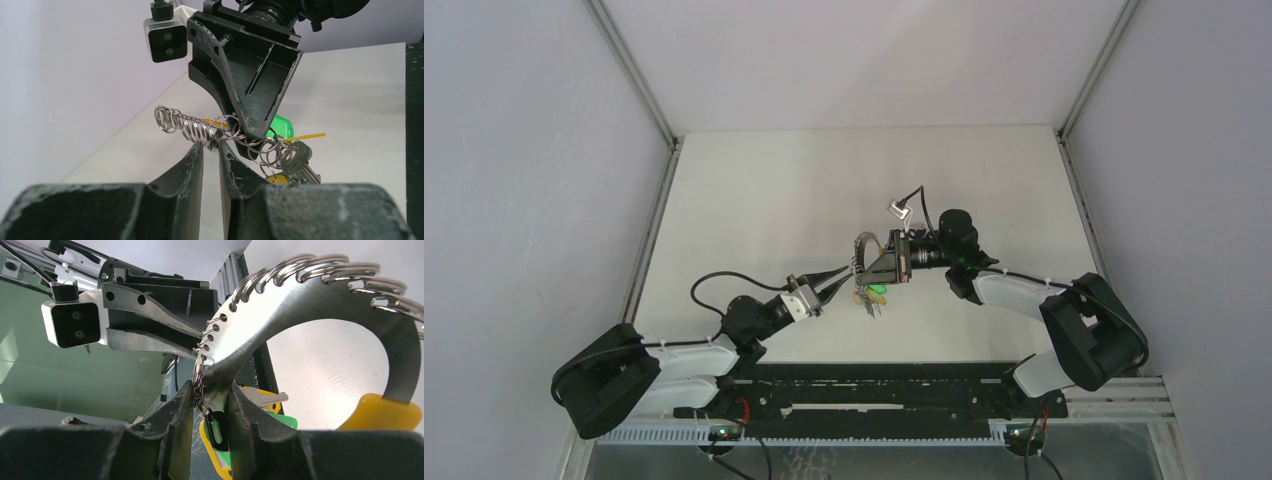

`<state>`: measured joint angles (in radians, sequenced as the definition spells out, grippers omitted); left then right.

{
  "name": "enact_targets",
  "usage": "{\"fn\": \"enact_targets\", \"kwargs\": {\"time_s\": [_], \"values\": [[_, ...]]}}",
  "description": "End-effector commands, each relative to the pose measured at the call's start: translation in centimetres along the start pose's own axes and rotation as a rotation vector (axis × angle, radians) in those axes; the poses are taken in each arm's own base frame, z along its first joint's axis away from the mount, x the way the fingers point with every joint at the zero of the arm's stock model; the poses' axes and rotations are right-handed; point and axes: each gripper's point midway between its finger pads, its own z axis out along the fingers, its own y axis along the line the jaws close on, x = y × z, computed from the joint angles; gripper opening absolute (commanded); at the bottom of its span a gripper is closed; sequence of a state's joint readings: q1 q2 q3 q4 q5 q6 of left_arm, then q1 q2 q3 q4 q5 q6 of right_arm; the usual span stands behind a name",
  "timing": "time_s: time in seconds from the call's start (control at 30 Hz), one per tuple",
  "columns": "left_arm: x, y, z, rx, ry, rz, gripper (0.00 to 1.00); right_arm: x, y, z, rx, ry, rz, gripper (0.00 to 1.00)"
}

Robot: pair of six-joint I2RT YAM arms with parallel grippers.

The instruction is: Put the keys on the keyring

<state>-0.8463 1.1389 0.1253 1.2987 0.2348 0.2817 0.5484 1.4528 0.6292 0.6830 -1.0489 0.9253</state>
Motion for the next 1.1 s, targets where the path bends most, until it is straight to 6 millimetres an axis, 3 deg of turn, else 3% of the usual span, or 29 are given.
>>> {"fn": "enact_targets", "kwargs": {"time_s": [0.0, 0.3, 0.6, 1.07], "values": [[-2.7, 1.3, 1.3, -0.042, -0.085, 0.038, 0.21, -1.8, 2.9, 0.2, -0.057, -0.033, -0.135, 0.0], [-2.4, 2.7, 1.0, -0.123, -0.065, 0.039, 0.16, -1.8, 2.9, 0.2, -0.052, -0.032, -0.141, 0.0], [-3.1, 1.8, 1.2, -0.073, -0.093, 0.028, 0.17, -1.7, 2.8, 0.4, -0.056, -0.029, -0.136, 0.0], [-4.4, 2.0, 1.3, -0.081, -0.13, 0.007, 0.15, -1.4, 2.2, 0.7, -0.046, -0.023, -0.122, 0.0]]}}
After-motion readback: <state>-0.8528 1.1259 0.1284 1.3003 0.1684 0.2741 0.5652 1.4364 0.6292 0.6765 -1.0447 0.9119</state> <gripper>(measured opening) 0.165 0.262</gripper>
